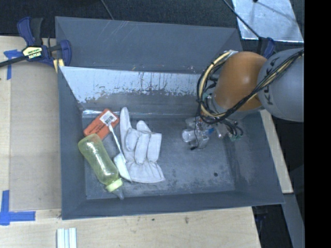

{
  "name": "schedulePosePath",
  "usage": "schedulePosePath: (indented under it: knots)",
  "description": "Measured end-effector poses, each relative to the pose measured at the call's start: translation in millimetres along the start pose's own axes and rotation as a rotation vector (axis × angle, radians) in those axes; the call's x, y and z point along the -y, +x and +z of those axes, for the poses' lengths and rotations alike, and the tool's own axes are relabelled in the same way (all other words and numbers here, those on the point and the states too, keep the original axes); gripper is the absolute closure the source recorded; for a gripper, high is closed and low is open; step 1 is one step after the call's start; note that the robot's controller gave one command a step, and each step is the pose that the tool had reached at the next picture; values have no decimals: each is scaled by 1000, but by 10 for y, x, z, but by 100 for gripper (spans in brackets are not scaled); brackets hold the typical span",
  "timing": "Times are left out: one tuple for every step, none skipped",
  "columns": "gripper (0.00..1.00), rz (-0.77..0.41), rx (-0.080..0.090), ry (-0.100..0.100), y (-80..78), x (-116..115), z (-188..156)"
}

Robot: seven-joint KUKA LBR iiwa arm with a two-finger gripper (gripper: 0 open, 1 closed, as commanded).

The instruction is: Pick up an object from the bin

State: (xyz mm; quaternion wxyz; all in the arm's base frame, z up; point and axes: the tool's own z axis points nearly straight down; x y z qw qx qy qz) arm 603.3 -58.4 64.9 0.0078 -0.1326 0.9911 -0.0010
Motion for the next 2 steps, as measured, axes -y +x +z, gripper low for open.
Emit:
schedulePosePath:
  knots:
    - [100,-47,-8,-2,12,25,-68]
    - [100,-33,-12,-3,529,386,-1130]
